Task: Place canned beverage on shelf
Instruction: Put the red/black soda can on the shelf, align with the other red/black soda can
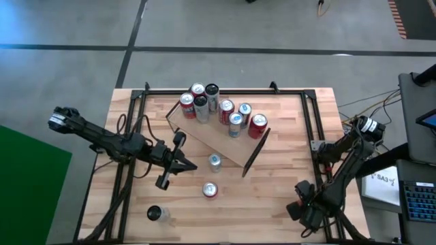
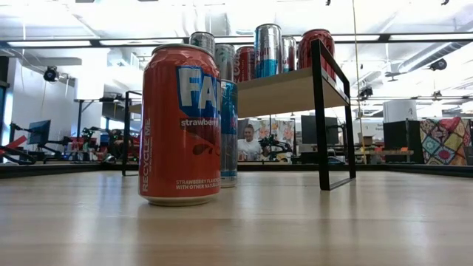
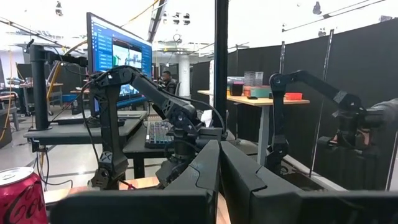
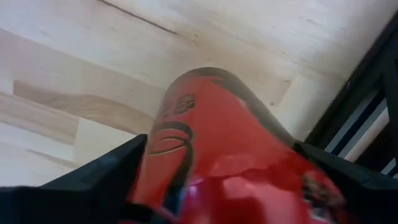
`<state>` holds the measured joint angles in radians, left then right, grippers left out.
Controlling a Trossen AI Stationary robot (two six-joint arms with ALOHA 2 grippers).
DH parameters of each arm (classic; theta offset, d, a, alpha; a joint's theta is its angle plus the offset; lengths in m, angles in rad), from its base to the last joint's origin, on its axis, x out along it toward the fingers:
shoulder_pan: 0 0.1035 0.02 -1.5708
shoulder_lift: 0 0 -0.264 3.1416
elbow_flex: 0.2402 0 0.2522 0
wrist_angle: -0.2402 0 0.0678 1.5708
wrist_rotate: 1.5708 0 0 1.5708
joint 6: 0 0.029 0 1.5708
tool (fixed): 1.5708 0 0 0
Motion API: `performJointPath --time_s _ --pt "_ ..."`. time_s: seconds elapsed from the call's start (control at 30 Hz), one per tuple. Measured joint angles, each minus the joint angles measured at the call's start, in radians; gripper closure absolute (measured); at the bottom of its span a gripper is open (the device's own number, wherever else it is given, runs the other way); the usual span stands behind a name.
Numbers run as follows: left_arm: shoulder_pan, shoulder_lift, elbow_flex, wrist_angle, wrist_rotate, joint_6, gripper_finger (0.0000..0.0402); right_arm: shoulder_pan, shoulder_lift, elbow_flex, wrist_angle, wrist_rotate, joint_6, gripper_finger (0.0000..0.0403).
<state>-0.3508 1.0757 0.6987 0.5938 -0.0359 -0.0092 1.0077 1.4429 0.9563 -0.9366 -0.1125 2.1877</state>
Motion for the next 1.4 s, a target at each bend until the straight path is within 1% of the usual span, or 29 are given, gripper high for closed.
performJointPath --time_s 0.1,0.13,0.33,0.47,0.5,0.63,0.77,0.9,1.0,1.2,1.3,1.4 --pt "0.0 0.0 0.0 0.0 0.0 0.0 0.0402 0.0 -0.001 -0.001 0.001 0.0 0.021 0.0111" --pt "0.0 0.0 0.0 0.0 0.0 0.0 0.0402 0.0 -0.001 -0.001 0.001 0.0 0.029 0.0119" --pt "0.0 0.0 0.0 -0.003 0.0 0.0 0.0402 0.0 0.0 0.037 -0.01 0.01 0.072 0.0119" --pt "0.0 -0.008 0.0 -0.009 0.0 0.021 0.0402 -0.007 0.0 0.118 -0.116 0.018 0.081 0.0119" --pt "0.0 -0.013 0.0 -0.009 0.0 0.033 0.0402 -0.011 0.0 0.146 -0.143 0.031 0.081 0.0119" --pt "0.0 -0.046 0.006 -0.052 -0.003 0.095 0.0402 -0.03 0.0 0.289 -0.276 0.153 0.07 0.0119" --pt "0.0 -0.088 0.006 -0.096 -0.009 0.13 0.0402 -0.07 0.0 0.426 -0.384 0.303 -0.009 0.0119" --pt "0.0 -0.115 0.006 -0.128 -0.009 0.134 0.0402 -0.137 0.0 0.527 -0.401 0.49 -0.176 0.0119" --pt "0.0 -0.122 0.006 -0.164 -0.009 0.131 0.0402 -0.201 0.0 0.596 -0.396 0.573 -0.337 0.0119" --pt "0.0 -0.103 0.005 -0.2 -0.009 0.102 0.0402 -0.328 0.0 0.686 -0.382 0.659 -0.679 0.0119" --pt "0.0 -0.086 0.004 -0.211 -0.009 0.096 0.0402 -0.375 0.0 0.704 -0.327 0.696 -0.865 0.0119" --pt "0.0 -0.066 0.004 -0.209 -0.009 0.074 0.0402 -0.401 0.0 0.708 -0.233 0.695 -1.048 0.0119"
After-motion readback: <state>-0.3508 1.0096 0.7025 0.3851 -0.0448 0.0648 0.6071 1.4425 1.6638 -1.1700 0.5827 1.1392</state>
